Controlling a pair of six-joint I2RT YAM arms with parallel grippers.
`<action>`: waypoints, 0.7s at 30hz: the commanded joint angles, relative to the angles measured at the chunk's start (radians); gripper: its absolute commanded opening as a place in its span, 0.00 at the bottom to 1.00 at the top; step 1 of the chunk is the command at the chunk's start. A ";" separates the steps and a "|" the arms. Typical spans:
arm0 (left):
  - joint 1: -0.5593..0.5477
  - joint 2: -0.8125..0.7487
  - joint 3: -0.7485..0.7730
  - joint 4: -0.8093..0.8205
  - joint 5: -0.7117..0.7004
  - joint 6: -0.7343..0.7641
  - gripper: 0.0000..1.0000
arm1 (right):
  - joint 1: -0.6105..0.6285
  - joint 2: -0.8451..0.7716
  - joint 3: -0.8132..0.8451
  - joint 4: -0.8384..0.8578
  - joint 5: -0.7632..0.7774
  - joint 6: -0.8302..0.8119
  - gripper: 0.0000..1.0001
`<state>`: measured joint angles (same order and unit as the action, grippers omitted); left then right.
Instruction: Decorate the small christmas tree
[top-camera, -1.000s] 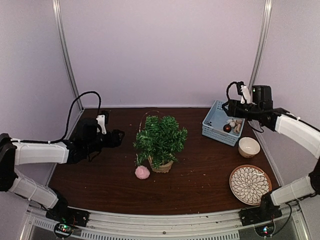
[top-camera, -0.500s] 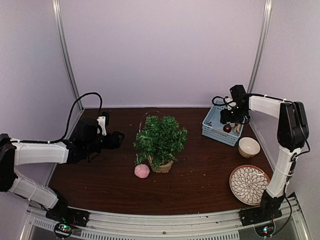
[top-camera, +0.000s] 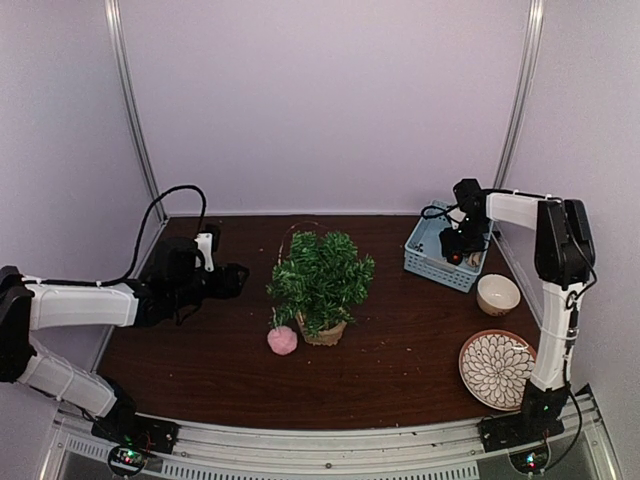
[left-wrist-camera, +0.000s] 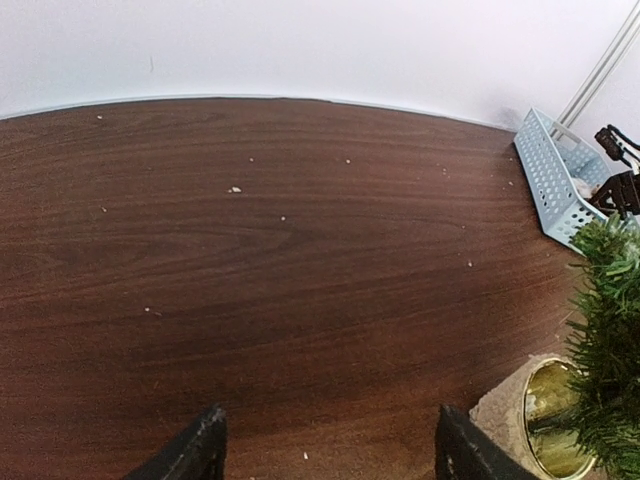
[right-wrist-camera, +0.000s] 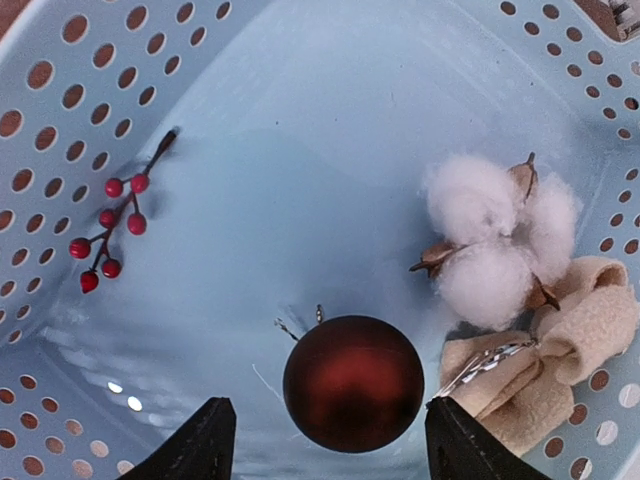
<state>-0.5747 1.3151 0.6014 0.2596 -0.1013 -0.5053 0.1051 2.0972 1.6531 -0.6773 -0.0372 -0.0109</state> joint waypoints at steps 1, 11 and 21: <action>0.008 0.008 0.038 0.012 -0.014 0.021 0.71 | -0.008 0.032 0.034 -0.025 0.017 -0.009 0.68; 0.007 -0.005 0.038 0.008 -0.019 0.025 0.71 | -0.019 0.077 0.051 -0.019 -0.001 -0.006 0.63; 0.007 -0.045 0.026 0.004 -0.030 0.051 0.71 | -0.007 -0.097 -0.049 0.062 -0.079 0.011 0.44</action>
<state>-0.5747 1.3087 0.6159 0.2562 -0.1162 -0.4881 0.0921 2.1300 1.6482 -0.6670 -0.0788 -0.0154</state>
